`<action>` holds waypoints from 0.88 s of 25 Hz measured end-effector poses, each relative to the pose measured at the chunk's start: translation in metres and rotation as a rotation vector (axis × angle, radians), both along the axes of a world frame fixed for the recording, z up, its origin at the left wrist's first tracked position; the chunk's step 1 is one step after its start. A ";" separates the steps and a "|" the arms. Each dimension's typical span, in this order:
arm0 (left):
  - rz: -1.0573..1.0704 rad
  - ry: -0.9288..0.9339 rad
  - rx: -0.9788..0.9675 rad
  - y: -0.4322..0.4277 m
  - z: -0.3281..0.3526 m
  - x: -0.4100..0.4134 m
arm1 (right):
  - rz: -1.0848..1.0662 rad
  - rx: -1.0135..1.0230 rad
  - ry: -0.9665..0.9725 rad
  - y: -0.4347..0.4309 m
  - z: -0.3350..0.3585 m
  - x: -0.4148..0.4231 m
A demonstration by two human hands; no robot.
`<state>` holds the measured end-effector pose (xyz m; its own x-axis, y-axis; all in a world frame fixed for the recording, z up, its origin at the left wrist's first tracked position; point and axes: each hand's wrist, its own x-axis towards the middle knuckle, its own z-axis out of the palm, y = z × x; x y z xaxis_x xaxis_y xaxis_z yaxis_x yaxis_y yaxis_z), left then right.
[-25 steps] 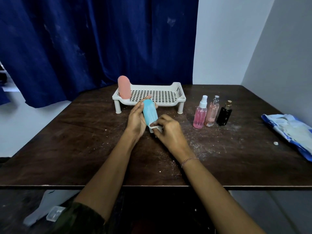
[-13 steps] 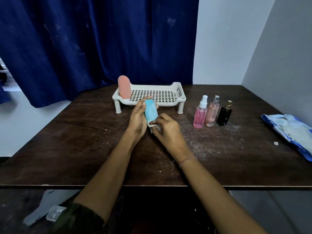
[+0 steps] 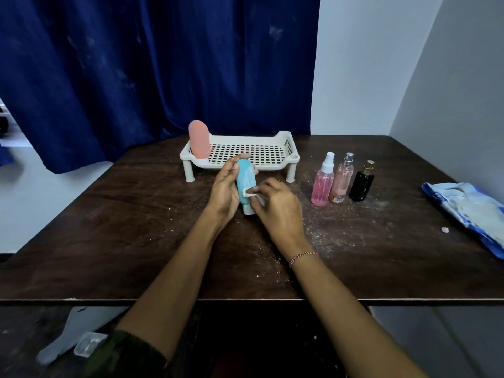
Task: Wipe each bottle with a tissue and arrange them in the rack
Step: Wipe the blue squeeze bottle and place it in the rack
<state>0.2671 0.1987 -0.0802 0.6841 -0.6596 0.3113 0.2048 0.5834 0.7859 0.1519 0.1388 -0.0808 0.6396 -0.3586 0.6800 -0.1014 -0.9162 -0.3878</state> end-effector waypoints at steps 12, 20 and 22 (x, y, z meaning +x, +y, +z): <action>-0.016 -0.036 0.000 0.000 0.003 -0.007 | 0.081 -0.006 -0.087 0.001 0.000 0.000; -0.039 -0.053 0.010 0.000 0.003 -0.008 | 0.068 -0.007 -0.130 -0.003 -0.001 0.002; -0.029 -0.064 0.024 0.001 0.004 -0.009 | 0.112 -0.078 -0.097 0.004 -0.002 0.002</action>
